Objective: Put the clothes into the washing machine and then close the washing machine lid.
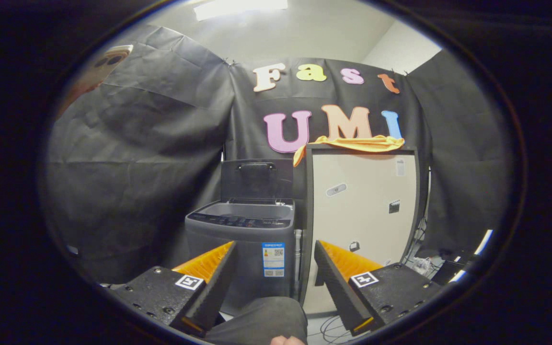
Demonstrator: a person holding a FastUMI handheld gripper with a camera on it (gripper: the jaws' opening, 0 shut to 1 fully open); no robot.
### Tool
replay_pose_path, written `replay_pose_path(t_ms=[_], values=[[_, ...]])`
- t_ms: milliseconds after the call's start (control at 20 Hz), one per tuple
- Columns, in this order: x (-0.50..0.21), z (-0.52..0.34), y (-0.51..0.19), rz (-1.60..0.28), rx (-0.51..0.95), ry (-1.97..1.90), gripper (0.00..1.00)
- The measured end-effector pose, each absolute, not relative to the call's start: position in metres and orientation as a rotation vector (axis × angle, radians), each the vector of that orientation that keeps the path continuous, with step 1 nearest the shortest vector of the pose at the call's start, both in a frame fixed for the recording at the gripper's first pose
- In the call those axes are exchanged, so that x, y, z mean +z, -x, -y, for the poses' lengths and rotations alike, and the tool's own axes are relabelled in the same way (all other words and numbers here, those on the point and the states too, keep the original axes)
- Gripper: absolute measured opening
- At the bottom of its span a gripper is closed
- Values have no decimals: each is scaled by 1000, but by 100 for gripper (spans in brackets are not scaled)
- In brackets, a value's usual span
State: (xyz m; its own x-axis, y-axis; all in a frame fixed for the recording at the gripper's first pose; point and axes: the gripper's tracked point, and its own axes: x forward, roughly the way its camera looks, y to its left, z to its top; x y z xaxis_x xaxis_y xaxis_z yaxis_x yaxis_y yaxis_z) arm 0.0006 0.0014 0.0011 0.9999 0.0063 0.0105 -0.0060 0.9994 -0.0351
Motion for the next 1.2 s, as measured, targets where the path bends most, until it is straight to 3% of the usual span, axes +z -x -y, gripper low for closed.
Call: replay_pose_path(t_ms=[700, 1200], values=[[10, 3, -12, 20, 0, 11, 96], [41, 22, -58, 13, -38, 21, 97]])
